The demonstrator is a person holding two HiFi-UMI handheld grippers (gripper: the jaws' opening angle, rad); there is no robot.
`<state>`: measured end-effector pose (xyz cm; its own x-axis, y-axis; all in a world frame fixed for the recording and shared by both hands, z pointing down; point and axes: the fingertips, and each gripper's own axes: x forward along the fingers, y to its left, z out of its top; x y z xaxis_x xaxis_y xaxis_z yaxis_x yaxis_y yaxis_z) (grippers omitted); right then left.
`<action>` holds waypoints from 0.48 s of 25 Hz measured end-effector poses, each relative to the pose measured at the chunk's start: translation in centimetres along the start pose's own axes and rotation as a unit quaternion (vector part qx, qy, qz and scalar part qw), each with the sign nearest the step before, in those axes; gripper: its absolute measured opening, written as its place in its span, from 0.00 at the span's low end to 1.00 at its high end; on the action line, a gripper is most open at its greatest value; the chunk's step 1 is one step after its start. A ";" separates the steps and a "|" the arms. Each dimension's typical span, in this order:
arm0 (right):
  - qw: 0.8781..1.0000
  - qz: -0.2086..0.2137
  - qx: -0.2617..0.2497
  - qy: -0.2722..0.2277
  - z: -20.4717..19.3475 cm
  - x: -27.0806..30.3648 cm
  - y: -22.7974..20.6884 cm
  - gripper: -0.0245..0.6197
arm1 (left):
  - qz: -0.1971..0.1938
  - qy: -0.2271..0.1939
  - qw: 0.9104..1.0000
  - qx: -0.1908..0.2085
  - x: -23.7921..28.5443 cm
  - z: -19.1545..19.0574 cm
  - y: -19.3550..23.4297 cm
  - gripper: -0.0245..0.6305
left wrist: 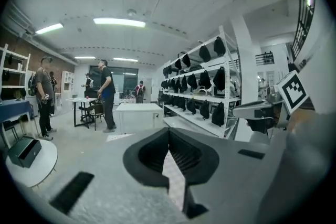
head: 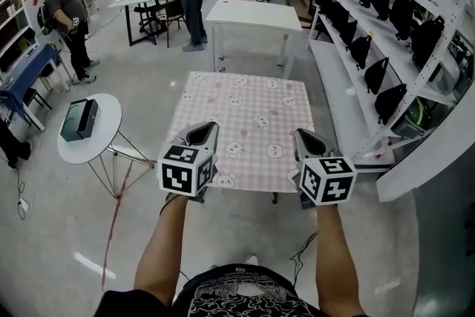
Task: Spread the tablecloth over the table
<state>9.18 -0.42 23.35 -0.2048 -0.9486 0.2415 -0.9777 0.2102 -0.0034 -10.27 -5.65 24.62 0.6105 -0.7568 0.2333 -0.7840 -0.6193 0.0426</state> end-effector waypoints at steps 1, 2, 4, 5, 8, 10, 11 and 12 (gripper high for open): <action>1.000 0.000 -0.001 -0.001 0.0 -0.1 -0.1 0.05 | 0.001 0.001 1.000 0.001 -0.1 -0.1 0.0 0.04; 1.000 0.000 -0.004 0.000 -0.1 -0.1 -0.2 0.05 | 0.002 0.001 1.000 0.003 -0.1 -0.1 0.0 0.04; 1.000 -0.002 -0.014 0.002 -0.2 -0.2 -0.4 0.05 | 0.006 0.002 1.000 0.005 -0.2 -0.2 0.2 0.04; 1.000 -0.003 -0.019 0.003 -0.3 -0.2 -0.5 0.05 | 0.007 0.002 1.000 0.004 -0.2 -0.3 0.2 0.04; 1.000 -0.003 -0.025 0.004 -0.4 -0.3 -0.6 0.05 | 0.009 0.001 1.000 0.003 -0.2 -0.1 0.2 0.04; 1.000 -0.002 -0.027 0.005 -0.5 -0.4 -0.7 0.05 | 0.011 0.000 1.000 0.006 -0.3 0.0 0.0 0.04; 1.000 -0.002 -0.027 0.005 -0.6 -0.4 -0.7 0.05 | 0.011 -0.001 1.000 0.006 -0.3 0.0 -0.1 0.04; 1.000 -0.003 -0.028 0.005 -0.6 -0.5 -0.8 0.05 | 0.011 -0.001 1.000 0.006 -0.3 0.0 -0.2 0.04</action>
<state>10.05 0.05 23.84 -0.1987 -0.9473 0.2511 -0.9746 0.2180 0.0513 -10.29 -5.24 24.51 0.5943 -0.7703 0.2311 -0.7952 -0.6058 0.0256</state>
